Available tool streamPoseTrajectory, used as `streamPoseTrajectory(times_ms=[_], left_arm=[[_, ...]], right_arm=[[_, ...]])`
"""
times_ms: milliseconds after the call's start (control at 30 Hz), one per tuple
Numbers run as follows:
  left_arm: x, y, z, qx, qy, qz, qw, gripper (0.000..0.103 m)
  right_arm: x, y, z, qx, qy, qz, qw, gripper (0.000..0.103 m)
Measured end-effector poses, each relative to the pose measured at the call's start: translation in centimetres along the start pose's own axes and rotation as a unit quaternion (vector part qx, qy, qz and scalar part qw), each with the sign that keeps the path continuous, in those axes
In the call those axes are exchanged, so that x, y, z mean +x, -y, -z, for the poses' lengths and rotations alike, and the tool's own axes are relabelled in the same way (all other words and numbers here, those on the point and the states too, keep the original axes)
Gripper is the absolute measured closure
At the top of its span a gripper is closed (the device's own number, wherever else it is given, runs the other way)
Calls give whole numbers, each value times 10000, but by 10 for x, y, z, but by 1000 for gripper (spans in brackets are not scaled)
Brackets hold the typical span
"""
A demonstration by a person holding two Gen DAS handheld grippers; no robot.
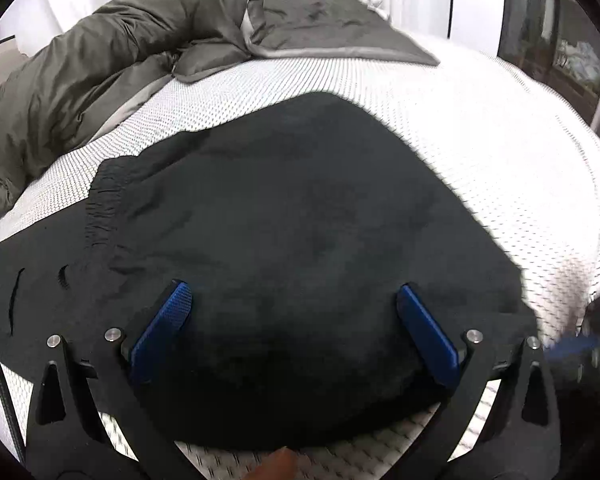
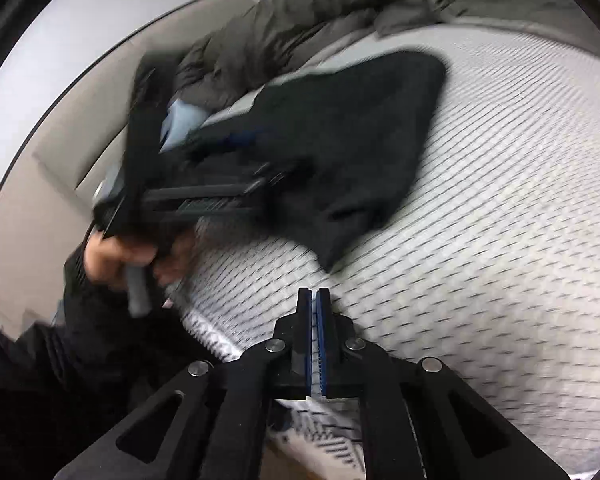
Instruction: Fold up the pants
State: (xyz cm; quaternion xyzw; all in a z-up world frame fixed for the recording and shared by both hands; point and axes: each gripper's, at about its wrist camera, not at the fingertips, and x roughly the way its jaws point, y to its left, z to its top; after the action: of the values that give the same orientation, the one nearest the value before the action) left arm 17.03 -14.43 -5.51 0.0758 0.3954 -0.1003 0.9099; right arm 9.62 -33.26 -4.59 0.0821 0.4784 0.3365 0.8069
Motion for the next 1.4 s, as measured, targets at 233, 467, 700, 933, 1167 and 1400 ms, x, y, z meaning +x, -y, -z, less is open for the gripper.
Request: streamPoseTrajectory(times_ms=[233, 467, 700, 933, 1167, 1400], left_arm=[[-47, 60, 35, 783, 243, 690, 9942, 28], [-64, 89, 63, 1000, 173, 1504, 9834, 38], [-60, 82, 75, 663, -112, 1837, 9807, 48], [-61, 70, 63, 245, 293, 1787, 9832, 48], [-54, 80, 60, 307, 249, 1818, 9825, 48], [-36, 84, 51, -131, 309, 1834, 9825, 49]], right_arm=[[-28, 41, -13, 847, 591, 349, 9940, 73], [-30, 58, -13, 1075, 530, 458, 9917, 73], [-51, 66, -1, 1002, 448, 432, 9930, 73], [-44, 52, 1, 842, 372, 381, 9950, 73], [-37, 47, 2, 795, 273, 380, 9957, 72], [-39, 48, 1, 846, 333, 298, 9954, 68]])
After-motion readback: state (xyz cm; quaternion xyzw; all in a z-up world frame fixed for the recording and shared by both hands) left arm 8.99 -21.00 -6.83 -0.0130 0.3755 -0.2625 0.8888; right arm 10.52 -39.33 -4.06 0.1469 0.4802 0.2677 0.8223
